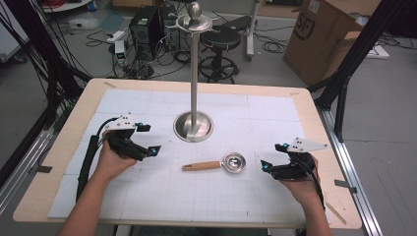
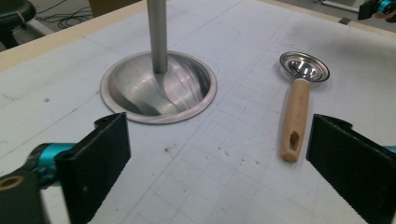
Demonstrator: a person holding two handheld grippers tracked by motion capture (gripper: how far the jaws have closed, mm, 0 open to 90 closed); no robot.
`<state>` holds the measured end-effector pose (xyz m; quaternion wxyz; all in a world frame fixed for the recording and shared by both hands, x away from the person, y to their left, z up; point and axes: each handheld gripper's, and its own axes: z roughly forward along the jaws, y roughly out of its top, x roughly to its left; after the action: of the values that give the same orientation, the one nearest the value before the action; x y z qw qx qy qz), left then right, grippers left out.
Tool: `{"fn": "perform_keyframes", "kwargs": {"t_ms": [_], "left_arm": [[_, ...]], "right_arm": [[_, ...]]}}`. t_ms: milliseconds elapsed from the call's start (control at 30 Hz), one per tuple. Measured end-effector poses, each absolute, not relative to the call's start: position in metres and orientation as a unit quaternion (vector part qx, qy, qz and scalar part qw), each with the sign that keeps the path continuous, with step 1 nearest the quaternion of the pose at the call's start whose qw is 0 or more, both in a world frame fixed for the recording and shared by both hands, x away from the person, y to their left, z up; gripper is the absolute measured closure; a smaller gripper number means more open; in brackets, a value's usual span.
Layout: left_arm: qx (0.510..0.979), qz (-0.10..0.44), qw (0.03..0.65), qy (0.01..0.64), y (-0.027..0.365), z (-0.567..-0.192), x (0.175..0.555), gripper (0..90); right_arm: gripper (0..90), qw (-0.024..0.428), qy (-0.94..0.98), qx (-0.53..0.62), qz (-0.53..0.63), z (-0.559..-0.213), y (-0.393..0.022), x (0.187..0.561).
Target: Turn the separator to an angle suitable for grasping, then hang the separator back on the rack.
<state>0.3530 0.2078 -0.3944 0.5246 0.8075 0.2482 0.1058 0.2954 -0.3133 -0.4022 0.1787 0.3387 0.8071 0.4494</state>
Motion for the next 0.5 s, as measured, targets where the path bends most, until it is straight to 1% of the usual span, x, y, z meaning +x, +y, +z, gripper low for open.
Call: {"fn": "perform_keyframes", "kwargs": {"t_ms": [67, 500], "left_arm": [[0.806, 0.11, 0.524, 0.252, 0.21, -0.394, 0.3527, 5.2], [0.806, 0.111, 0.525, 0.248, 0.213, -0.3963, 0.3505, 5.1]], "right_arm": [[14.8, 0.177, 0.808, 0.337, 0.449, -0.4019, -0.3125, 0.2957], [14.8, 0.177, 0.812, 0.328, 0.45, -0.3977, -0.3075, 0.2968]]}}
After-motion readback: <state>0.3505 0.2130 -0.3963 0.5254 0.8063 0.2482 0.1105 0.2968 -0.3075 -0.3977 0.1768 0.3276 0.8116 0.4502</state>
